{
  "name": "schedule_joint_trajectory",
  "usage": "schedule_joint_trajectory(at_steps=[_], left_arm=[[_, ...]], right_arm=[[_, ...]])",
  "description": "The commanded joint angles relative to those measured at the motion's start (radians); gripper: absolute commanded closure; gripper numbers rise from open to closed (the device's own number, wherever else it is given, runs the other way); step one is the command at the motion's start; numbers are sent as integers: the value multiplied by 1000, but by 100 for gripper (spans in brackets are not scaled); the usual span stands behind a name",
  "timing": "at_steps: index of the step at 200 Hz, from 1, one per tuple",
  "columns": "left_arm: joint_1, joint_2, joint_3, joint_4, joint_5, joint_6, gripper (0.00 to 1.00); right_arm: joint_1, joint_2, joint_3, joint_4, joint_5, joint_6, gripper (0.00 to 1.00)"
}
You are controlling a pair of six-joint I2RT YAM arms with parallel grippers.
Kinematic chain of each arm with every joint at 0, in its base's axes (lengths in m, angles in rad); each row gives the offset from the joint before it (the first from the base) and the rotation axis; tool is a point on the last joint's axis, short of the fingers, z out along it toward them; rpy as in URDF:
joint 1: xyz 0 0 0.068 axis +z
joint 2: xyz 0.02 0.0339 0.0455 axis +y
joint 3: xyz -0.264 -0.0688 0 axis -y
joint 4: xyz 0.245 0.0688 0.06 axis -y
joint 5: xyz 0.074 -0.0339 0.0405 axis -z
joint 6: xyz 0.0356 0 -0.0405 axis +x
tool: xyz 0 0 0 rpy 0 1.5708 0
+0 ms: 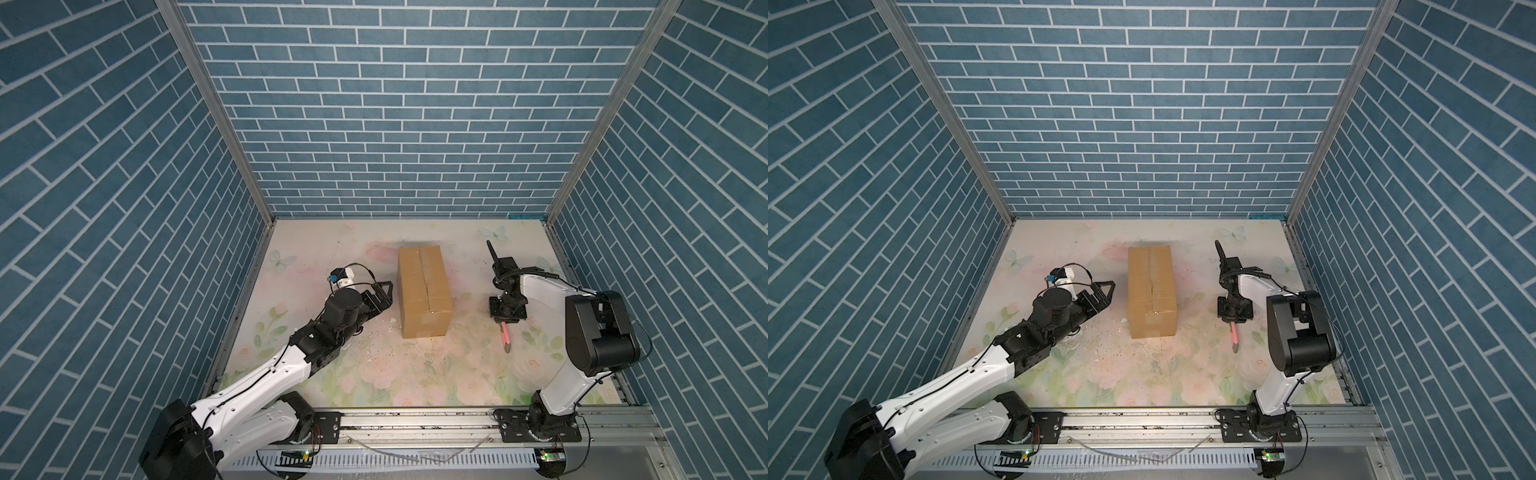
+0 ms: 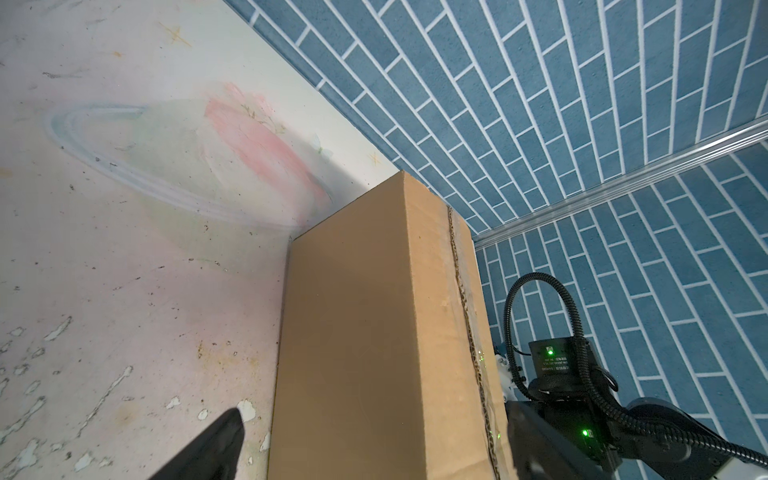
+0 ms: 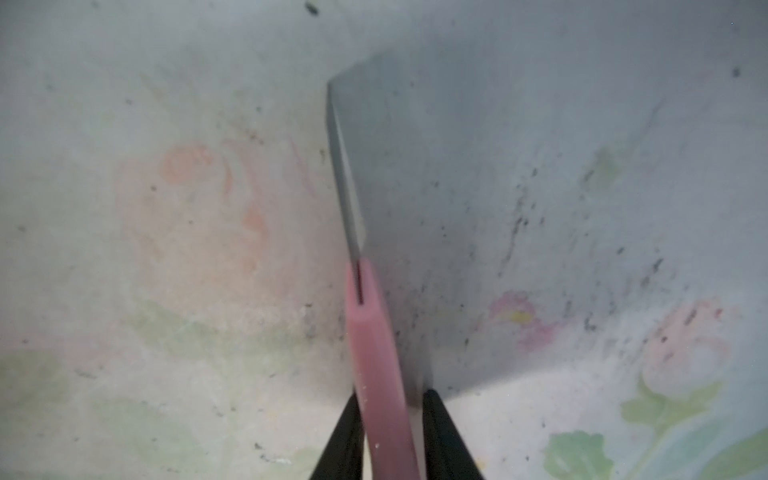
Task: Unpack the express box
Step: 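Lower the pink cutter onto the table and open the right gripper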
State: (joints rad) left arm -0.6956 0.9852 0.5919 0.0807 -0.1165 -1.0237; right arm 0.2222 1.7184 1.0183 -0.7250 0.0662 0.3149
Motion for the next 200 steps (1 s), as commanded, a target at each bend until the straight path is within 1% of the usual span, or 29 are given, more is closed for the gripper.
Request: schedule_joint_trajectory(at_steps=[1,37,53,74,86,107,123,134,146,156,161,172,200], left_arm=[[8,-13,-12,9,5,8,0],[13,-10,-11,14,11,12,0],[17,-3,-9,19,21,12,0],[23,11,-1,21,37,15,0],[27,20,7,16,47,16,0],[37,48,23,16,70,22,0],[55,79,53,2,107,37,0],[69,108,86,-17,138,56,0],[88,144,132,-42,174,80,0],[102,174,169,-50,205,101,0],[106,190,187,-52,218,112,0],[111,223,228,-58,240,139,0],[112,326,336,-69,300,190,0]], right_arm=[[-9,26,19,-6,48,-13,72],[-17,3,27,-35,87,-10,69],[-18,-20,39,-63,124,-1,66],[-18,-71,66,-110,181,15,62],[-18,-107,87,-137,203,25,57],[-17,-161,139,-186,209,46,50],[-8,-196,171,-207,192,61,50],[12,-214,180,-205,161,67,54],[47,-226,186,-198,132,73,67],[89,-229,190,-189,124,84,84],[113,-228,190,-182,116,88,91],[166,-222,195,-164,97,104,100],[270,-218,165,-88,23,194,100]])
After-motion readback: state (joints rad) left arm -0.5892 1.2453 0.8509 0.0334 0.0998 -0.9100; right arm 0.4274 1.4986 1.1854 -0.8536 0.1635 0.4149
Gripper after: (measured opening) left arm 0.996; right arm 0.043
